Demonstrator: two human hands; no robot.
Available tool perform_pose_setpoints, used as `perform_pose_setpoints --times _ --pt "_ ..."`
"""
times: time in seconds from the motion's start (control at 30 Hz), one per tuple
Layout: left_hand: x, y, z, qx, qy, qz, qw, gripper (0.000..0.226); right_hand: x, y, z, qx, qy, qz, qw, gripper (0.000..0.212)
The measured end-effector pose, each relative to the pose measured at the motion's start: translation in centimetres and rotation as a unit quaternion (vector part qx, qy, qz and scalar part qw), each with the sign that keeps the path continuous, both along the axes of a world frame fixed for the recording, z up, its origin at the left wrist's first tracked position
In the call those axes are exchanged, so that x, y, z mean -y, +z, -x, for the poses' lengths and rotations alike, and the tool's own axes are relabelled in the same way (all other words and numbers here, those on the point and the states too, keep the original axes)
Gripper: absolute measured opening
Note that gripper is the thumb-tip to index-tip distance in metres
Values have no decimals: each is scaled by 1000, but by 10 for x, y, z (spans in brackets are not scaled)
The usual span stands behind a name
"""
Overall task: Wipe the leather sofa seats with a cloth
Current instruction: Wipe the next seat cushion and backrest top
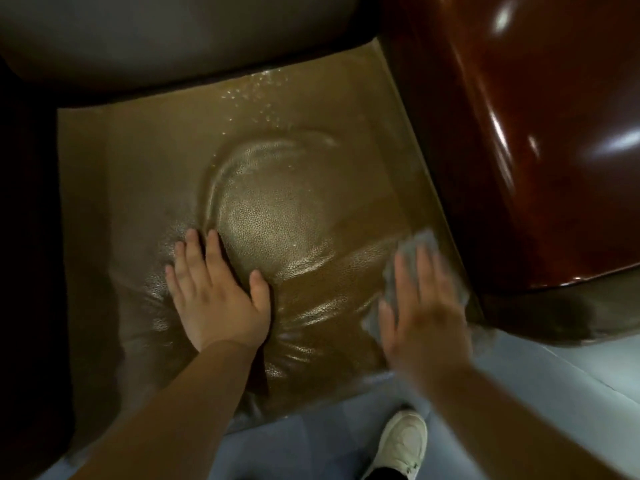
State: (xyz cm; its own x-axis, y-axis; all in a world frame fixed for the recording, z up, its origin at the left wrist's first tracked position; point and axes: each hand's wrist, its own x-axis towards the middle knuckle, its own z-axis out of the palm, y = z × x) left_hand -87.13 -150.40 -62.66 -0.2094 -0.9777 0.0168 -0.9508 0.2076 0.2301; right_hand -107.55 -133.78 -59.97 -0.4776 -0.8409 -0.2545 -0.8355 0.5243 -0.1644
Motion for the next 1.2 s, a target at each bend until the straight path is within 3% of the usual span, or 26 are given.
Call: perform_pose_setpoints --times 0.13,0.2,0.3,0.4,0.47,0.67,0.8,0.87,1.0,1.07,1.13,1.2 --pt "0 -8 -2 5 -3 7 1000 84 153 -15 77 15 -62 8 998 76" --pt "0 -9 -2 11 -2 10 1000 84 182 -17 78 10 -74 5 997 74" --pt "0 -7 -1 10 -2 2 1000 85 122 -6 29 -6 44 48 998 69" --pt "1 -9 -1 17 4 3 1000 85 44 8 -14 36 148 36 988 72" --pt "1 -12 -1 21 2 5 1000 85 57 3 6 36 184 18 982 74" --pt "2 -17 -2 39 0 -4 999 87 235 -14 55 26 56 -8 998 75" --pt "3 -6 -5 43 -8 -24 999 88 148 -2 -23 16 258 95 961 64" --pt "3 3 -5 52 -15 -45 998 88 95 13 -41 40 351 41 935 66" --pt "4 21 -12 61 3 -102 993 91 154 5 0 -21 458 -12 889 67" --pt "5 24 -21 66 76 -111 989 91 231 0 25 -48 393 -8 918 67" --pt "2 19 -29 76 122 -107 984 91 302 -3 32 12 239 -72 968 67" --pt "0 12 -30 71 124 -98 985 92 322 -3 9 25 177 -67 982 67"
